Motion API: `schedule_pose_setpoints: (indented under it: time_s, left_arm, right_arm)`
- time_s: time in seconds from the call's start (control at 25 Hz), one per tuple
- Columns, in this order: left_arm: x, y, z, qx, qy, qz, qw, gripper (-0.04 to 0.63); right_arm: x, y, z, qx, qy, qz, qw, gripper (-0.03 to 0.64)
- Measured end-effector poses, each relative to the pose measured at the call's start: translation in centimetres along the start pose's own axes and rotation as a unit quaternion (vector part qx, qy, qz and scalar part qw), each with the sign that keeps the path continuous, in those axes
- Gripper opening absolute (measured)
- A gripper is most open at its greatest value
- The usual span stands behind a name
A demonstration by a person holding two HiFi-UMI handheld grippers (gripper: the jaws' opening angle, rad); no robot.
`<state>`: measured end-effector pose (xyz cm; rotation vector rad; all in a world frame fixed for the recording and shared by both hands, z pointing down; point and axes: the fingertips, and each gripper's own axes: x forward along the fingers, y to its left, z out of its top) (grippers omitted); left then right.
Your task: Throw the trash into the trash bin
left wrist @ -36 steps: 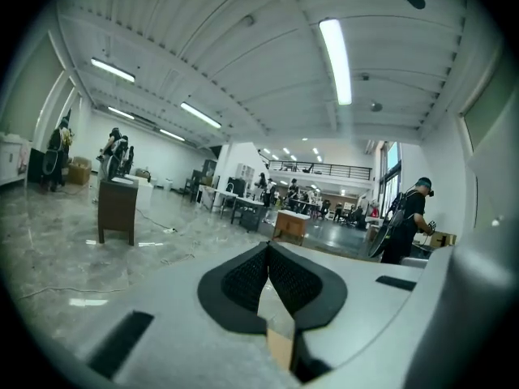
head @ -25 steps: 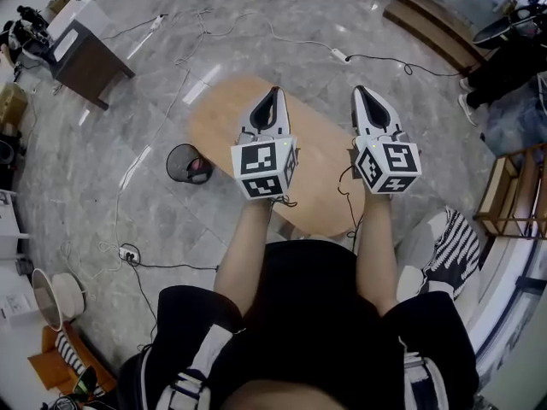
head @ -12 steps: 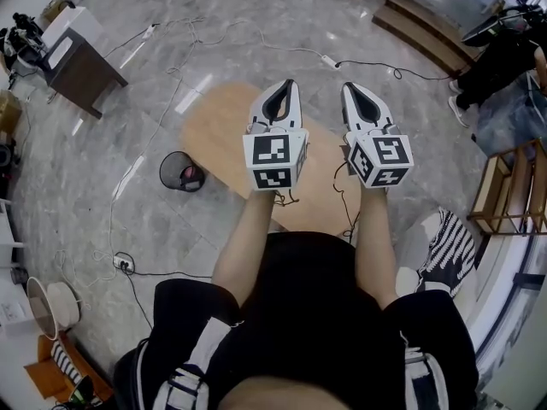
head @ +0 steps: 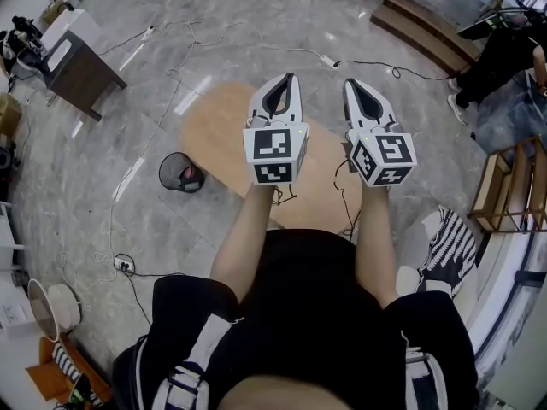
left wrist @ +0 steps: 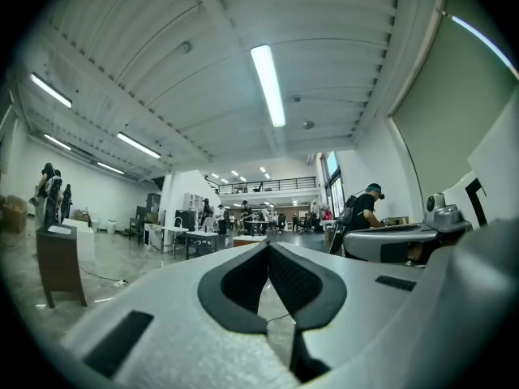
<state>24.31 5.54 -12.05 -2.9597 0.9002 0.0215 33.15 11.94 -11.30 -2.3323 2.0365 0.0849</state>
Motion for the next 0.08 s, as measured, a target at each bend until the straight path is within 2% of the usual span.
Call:
schedule_pose_setpoints:
  time_s: [0.08]
  left_arm:
    - [-0.05,-0.14,-0.09,-0.002,0.000,-0.003,1.0000,0.008]
  right_arm:
    - [-0.29,-0.04,-0.20,0.000,0.001,-0.003,1.000,0.012]
